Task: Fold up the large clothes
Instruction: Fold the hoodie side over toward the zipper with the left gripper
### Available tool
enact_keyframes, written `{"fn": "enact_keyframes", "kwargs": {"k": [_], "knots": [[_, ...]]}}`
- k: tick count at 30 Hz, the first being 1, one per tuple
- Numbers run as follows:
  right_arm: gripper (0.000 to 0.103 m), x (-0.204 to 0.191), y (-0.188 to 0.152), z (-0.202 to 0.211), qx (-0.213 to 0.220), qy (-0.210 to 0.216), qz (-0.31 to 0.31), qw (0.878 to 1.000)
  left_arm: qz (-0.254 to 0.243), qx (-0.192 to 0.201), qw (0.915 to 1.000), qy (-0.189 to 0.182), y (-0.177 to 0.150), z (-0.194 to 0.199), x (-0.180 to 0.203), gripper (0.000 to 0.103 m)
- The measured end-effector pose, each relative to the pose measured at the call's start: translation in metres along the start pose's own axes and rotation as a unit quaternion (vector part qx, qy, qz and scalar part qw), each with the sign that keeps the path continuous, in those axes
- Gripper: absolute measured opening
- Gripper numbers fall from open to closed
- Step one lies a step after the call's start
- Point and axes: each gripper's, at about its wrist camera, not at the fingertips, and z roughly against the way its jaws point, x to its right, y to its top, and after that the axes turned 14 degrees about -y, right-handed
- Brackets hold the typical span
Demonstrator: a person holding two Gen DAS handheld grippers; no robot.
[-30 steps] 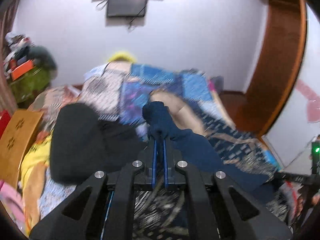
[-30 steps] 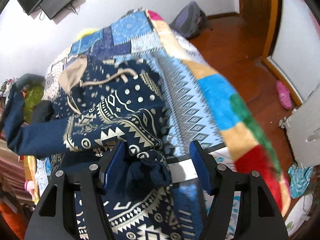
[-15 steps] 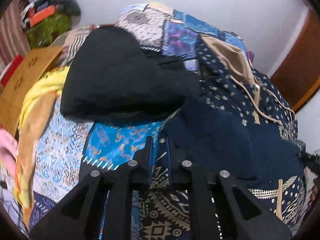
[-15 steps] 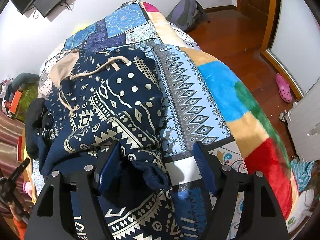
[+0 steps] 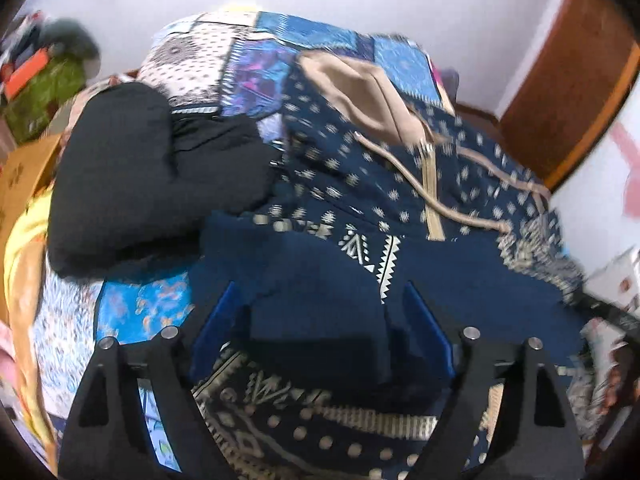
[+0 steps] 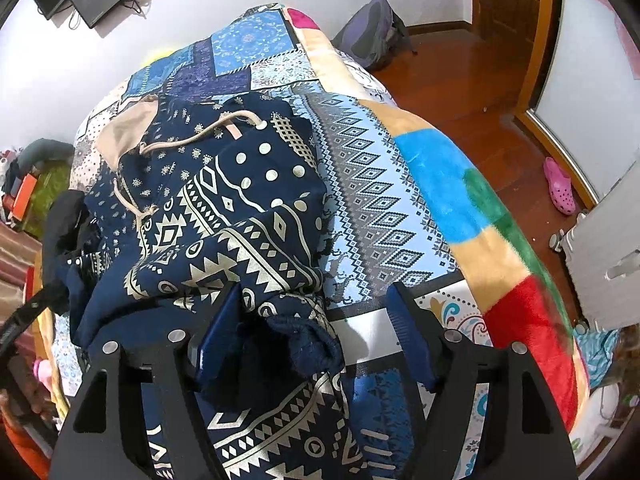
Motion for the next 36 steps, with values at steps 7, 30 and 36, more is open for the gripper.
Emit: {"fn": "enact_keyframes", "kwargs": {"k": [7,30,36], "knots": [[0.074,0.007,-0.002,-0.003,-0.004,0.015,-0.006,1.0,-0.034,0.004,0.9898,0.138,-0.003,-0.027,-0.016,0.083],[0.078,0.002,-0.001,-0.005,-0.004,-0.005,-0.01,1.0,0.186,0.009,0.9825,0.011,-0.043,0.025,-0.138,0.088],[0.078,-0.001,-0.003,0.006,-0.005,-0.014,-0.003,1.0,0.17,-0.019,0.9839,-0.051,-0.035,-0.006,-0.116,0.088]]}}
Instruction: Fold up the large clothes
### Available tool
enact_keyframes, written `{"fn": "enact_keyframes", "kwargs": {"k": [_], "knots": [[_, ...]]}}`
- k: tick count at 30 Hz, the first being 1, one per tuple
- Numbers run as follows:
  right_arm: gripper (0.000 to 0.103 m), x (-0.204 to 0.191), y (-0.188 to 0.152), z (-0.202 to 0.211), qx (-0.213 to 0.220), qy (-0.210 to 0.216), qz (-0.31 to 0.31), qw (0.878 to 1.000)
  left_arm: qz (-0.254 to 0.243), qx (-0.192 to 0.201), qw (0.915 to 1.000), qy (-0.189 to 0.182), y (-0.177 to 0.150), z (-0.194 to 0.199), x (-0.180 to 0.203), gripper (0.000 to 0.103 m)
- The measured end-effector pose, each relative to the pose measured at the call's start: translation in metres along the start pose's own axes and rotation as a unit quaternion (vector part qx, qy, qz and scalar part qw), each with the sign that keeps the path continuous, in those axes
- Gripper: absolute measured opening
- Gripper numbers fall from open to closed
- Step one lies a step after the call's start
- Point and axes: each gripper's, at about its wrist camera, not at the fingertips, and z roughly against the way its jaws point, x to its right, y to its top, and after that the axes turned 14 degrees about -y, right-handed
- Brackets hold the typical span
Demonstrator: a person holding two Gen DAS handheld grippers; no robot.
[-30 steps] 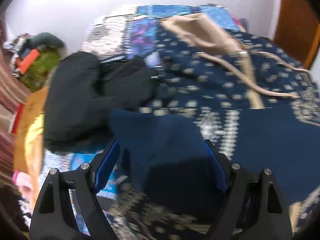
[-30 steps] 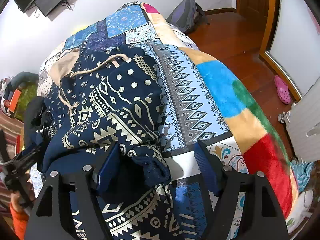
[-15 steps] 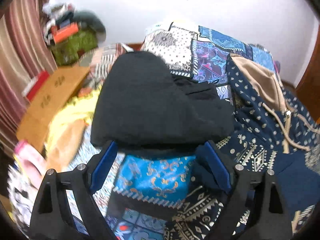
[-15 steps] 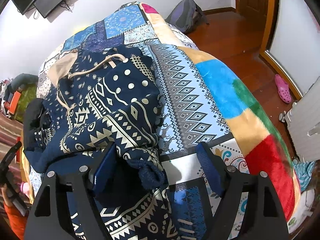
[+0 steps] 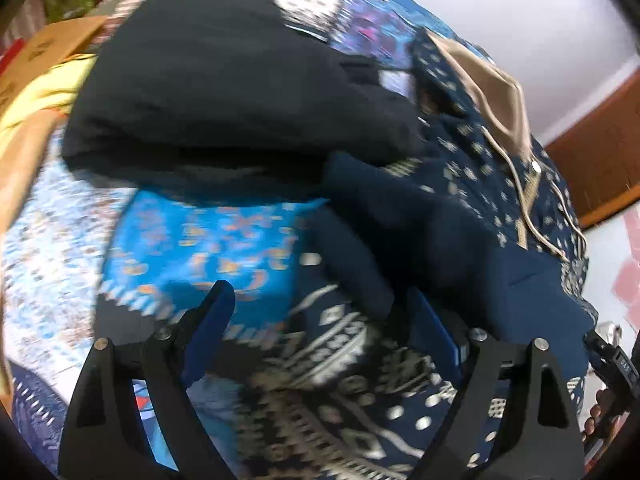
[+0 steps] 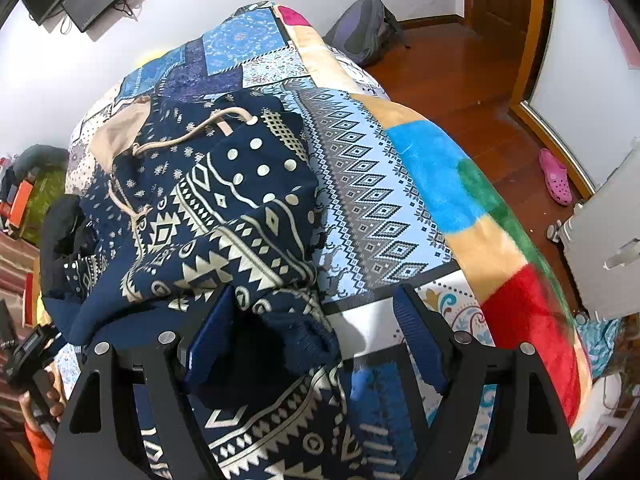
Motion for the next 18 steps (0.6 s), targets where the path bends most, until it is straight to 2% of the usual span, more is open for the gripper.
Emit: {"fn": "enact_keyframes", "kwargs": {"k": [2,3,6,9,12,18], "knots": [[0.078,-0.002,-0.002,0.005,0.006,-0.007,0.009,1.0,-0.015,-0.007,0.9997,0.015,0.002,-0.012,0.008,0.088],[0.078,-0.003,-0.003,0.007,0.008,-0.011,0.013,1.0,-0.022,-0.01,0.9994,0.024,0.003,-0.019,0.011,0.084],[0.078,-0.005,-0.006,0.013,0.016,-0.025,0.029,0.999,-0.021,-0.009,0.9997,0.013,0.001,-0.029,0.015,0.059],[0.078,-0.006,-0.009,0.017,0.018,-0.027,0.039,0.999,-0.051,0.013,0.9976,0.045,0.0,-0.023,0.029,0.031],[0.078,-0.008,-0.011,0.022,0.025,-0.03,0.046,0.998,-0.076,0.031,0.9951,0.055,-0.006,-0.01,0.04,0.015],[0.078,-0.02,-0.015,0.037,0.05,-0.025,0.08,0.995,-0.113,0.077,0.9898,0.04,-0.008,0.041,0.063,0.013]]}}
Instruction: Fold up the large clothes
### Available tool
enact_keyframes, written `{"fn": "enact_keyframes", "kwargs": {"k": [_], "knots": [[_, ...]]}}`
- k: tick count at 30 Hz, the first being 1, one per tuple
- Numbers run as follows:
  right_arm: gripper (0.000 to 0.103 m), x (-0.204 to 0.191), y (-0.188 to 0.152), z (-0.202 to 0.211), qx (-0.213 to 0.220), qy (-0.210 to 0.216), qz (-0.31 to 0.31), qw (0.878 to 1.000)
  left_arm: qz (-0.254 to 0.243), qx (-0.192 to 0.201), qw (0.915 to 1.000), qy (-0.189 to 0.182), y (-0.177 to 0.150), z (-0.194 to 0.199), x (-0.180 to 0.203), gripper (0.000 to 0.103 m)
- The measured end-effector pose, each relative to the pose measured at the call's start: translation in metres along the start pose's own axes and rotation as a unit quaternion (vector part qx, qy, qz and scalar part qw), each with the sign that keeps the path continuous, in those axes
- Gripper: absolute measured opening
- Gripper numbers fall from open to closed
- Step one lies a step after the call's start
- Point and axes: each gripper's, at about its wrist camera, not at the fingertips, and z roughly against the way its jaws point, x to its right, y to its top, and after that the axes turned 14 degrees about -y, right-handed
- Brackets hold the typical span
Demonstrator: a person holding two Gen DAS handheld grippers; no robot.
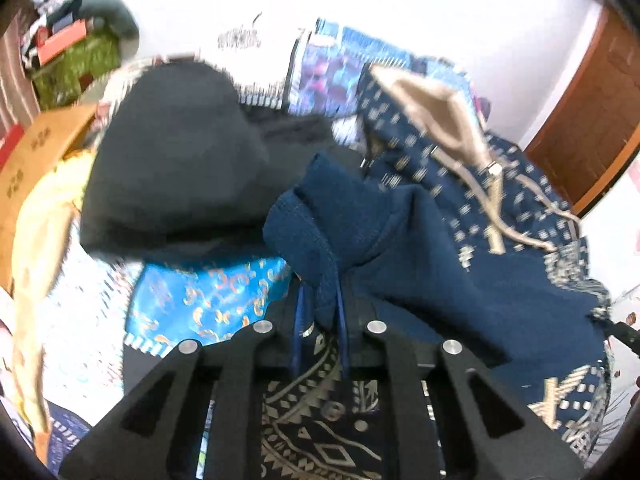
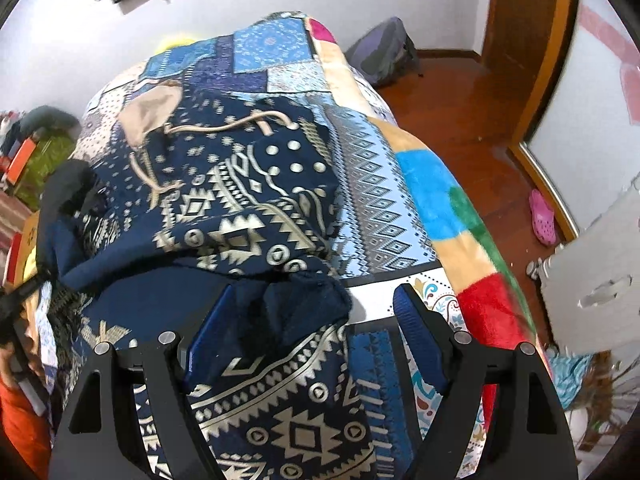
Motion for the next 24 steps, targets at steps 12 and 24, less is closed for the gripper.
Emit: {"fn": "enact_keyframes", "kwargs": {"k": [12,24], "knots": [[0.077,-0.043,-0.001,-0.008,0.029,0.009,0.095,0.995,0.008,-0.029,0.9996,0.003,0.001,0.003,-0.007,0.027],[0.076,-0.012,-0.008,-0.017,0.023,-0.07,0.094,0.993,0.127,-0.062,0.9869,-0.077,-0.021,-0.002,-0.056,0.046]]}}
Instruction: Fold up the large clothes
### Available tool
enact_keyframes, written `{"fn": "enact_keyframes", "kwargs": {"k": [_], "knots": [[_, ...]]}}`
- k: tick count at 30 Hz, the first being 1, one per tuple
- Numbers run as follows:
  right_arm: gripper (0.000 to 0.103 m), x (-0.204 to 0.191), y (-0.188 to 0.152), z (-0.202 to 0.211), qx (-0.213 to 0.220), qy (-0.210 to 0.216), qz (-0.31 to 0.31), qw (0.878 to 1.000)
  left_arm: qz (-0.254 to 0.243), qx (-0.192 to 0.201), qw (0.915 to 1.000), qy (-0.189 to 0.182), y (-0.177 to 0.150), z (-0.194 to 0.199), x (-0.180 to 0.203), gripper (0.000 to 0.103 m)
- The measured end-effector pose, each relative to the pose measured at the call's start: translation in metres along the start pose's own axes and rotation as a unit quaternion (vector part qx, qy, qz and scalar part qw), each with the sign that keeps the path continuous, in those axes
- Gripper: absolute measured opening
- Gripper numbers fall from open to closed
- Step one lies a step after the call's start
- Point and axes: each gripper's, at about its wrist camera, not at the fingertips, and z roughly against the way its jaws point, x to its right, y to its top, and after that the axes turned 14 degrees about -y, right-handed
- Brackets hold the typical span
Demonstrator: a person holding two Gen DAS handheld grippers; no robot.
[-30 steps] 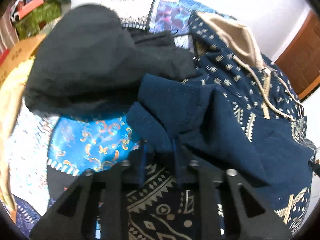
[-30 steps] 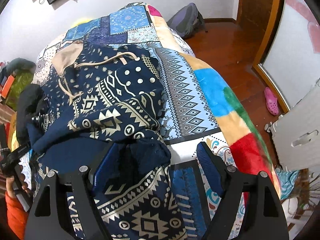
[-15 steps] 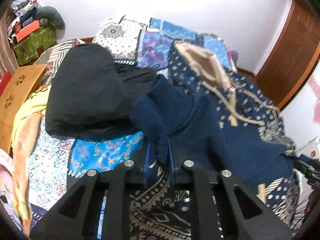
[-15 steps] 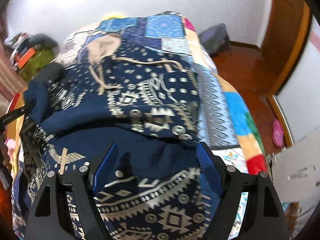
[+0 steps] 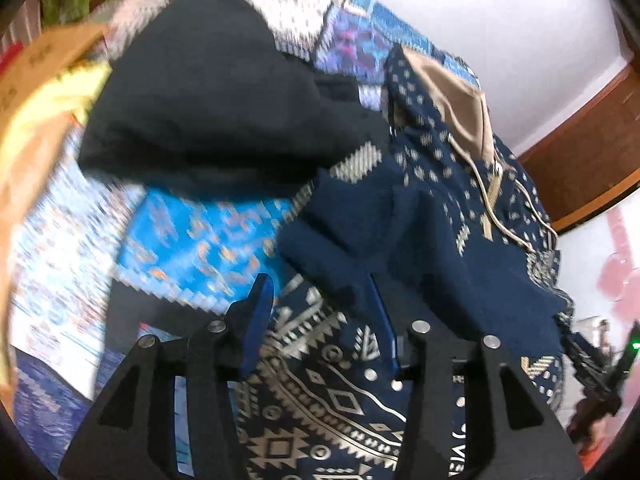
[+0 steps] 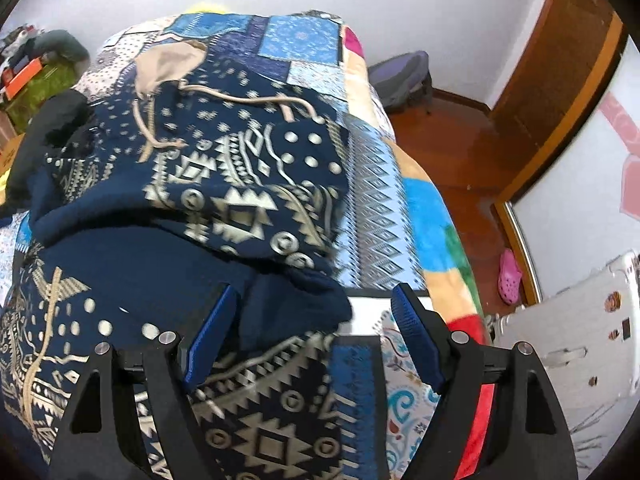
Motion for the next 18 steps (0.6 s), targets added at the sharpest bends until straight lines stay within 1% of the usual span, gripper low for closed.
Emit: {"fn": "enact_keyframes", "kwargs": {"k": [3,4,6,8,9,10,11,12,13,15,16,18], "knots": [[0.076,0.004,-0.001,-0.006,-0.011,0.011,-0.012,1.0,0.036,-0.031,0.9983,-0.035,-0.003,-0.023,-0.009,0.046],[0.076,0.004,-0.001,-0.007,-0.012,0.013,-0.014,1.0,0.046,-0.036,0.9973,-0.044,-0.003,-0.029,-0.012,0.046],[0.076,0.002,0.001,-0.008,-0.011,0.012,-0.012,1.0,0.055,-0.035,0.9969,-0.044,-0.001,-0.04,-0.014,0.046],[0.076,-0.002,0.003,-0.009,-0.005,0.005,-0.009,1.0,0.043,-0.022,0.9983,-0.031,0.004,-0.045,-0.01,0.045],[0.076,-0.004,0.005,-0.01,-0.003,0.0,-0.008,1.0,0.03,-0.017,0.9992,-0.022,0.006,-0.047,-0.006,0.039],[0.076,-0.005,0.006,-0.012,-0.002,-0.006,-0.007,1.0,0.014,-0.014,0.9998,-0.01,0.007,-0.048,-0.001,0.028],[0.076,-0.006,0.006,-0.014,-0.001,-0.01,-0.007,1.0,-0.006,-0.013,0.9999,0.005,0.01,-0.049,0.007,0.024],[0.076,-0.007,0.008,-0.016,-0.001,-0.014,-0.009,1.0,-0.018,-0.012,0.9997,0.006,0.011,-0.048,0.012,0.016],[0.076,-0.006,0.009,-0.016,0.0,-0.014,-0.013,1.0,-0.026,-0.011,0.9996,0.002,0.012,-0.045,0.016,0.011],[0.076,-0.004,0.011,-0.019,0.001,-0.013,-0.019,1.0,-0.04,0.0,0.9992,0.006,0.013,-0.038,0.027,0.01],[0.076,-0.003,0.011,-0.021,0.0,-0.016,-0.021,1.0,-0.049,0.012,0.9987,0.008,0.014,-0.031,0.035,0.01],[0.076,-0.001,0.012,-0.026,-0.001,-0.023,-0.032,0.999,-0.052,0.029,0.9982,-0.005,0.018,-0.017,0.042,0.009]]}}
